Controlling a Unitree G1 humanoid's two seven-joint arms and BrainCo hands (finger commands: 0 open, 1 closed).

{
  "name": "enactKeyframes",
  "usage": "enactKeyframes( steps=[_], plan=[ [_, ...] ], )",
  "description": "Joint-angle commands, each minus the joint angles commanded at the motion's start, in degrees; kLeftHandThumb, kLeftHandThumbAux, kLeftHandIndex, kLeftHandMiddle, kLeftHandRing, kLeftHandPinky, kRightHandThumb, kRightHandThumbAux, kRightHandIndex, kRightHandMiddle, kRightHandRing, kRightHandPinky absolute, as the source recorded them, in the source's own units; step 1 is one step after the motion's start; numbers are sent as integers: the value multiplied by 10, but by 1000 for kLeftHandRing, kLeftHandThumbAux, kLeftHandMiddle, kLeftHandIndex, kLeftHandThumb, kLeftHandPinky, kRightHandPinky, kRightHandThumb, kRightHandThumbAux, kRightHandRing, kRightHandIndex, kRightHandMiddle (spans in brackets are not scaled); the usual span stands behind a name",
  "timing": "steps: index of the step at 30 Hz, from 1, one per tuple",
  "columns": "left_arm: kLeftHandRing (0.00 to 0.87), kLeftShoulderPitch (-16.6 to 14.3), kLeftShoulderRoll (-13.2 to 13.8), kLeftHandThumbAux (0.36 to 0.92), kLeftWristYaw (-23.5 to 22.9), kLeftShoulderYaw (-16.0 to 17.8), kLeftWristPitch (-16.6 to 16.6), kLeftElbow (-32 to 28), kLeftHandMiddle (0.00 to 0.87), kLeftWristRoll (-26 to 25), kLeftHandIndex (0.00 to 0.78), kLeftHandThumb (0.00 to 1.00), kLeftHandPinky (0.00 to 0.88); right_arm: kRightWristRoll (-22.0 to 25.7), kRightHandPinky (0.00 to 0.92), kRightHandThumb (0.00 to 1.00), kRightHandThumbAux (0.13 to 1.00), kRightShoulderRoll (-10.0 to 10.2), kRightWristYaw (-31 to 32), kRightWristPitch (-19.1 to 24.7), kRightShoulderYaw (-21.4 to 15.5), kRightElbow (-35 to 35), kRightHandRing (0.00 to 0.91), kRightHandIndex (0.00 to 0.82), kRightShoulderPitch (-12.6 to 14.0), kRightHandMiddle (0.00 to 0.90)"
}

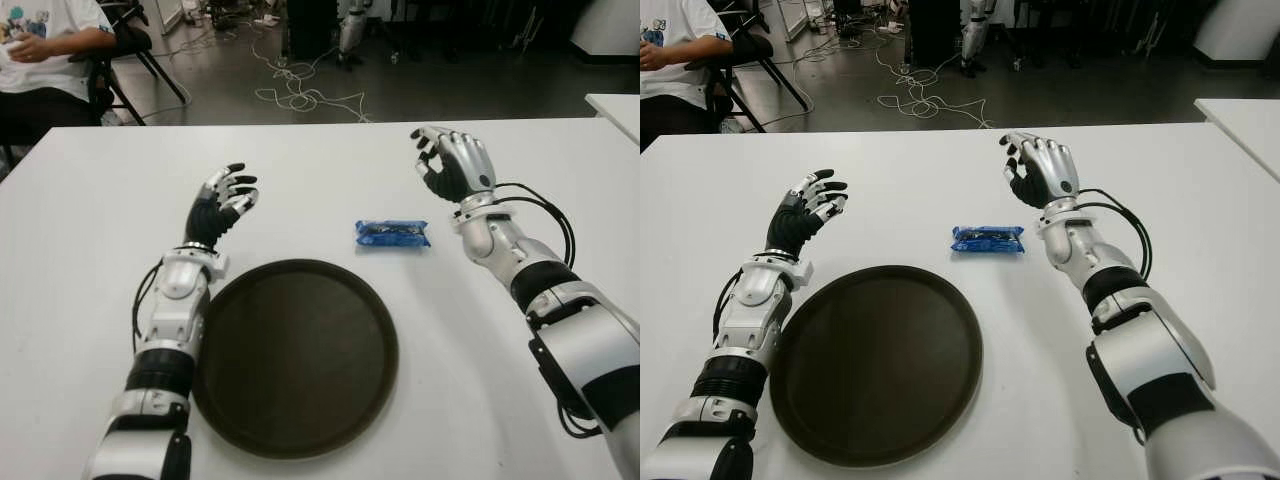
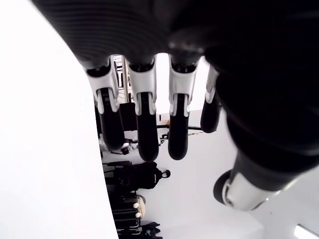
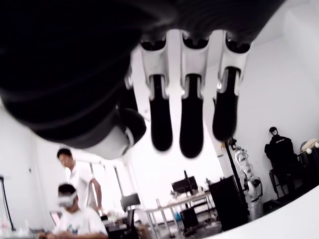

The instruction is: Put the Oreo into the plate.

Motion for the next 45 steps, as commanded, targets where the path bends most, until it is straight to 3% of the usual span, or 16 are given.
enactKeyframes(
  steps=[4,7,10,13,16,19,22,27,36,40,45],
  plan=[
    [279,1,-1,714,-2,1,-4,0,300,-2,209,221,285,0,795,698,718,-1,-16,-11,-1,1,806,438,6,798],
    [281,2,-3,718,-1,0,-8,-1,304,-1,208,232,287,2,739,695,720,1,-21,-16,-4,3,750,434,10,731],
    [277,3,-2,723,2,-1,-11,-1,302,1,208,231,282,7,566,681,724,4,-9,-17,-7,6,580,421,12,549],
    [275,3,-3,726,3,-2,-13,-1,302,3,208,226,278,7,477,673,727,4,6,-13,-7,9,489,413,11,456],
    [274,4,-2,727,3,-2,-13,-1,301,3,211,223,271,0,304,314,641,3,35,5,2,12,314,215,8,289],
    [271,4,-3,727,3,-1,-11,-2,300,2,209,218,264,-10,140,146,588,1,52,20,12,14,162,92,6,158],
    [270,4,-3,727,3,-1,-9,-2,298,1,208,213,263,-14,65,73,563,1,61,30,18,13,75,33,6,83],
    [276,3,-5,725,3,1,-7,-2,301,-2,208,222,269,-18,35,35,559,2,66,42,25,12,20,5,6,32],
    [274,3,-7,720,6,0,-3,-7,293,-2,199,229,272,-26,40,32,575,6,64,59,40,15,17,0,1,25],
    [281,4,-7,729,6,-1,-1,-10,304,0,204,227,275,-40,71,58,621,12,93,89,59,33,66,19,-5,77],
    [282,6,-9,734,10,-3,2,-15,309,2,205,231,272,-55,130,64,643,16,138,115,80,48,121,57,9,121]
  ],
)
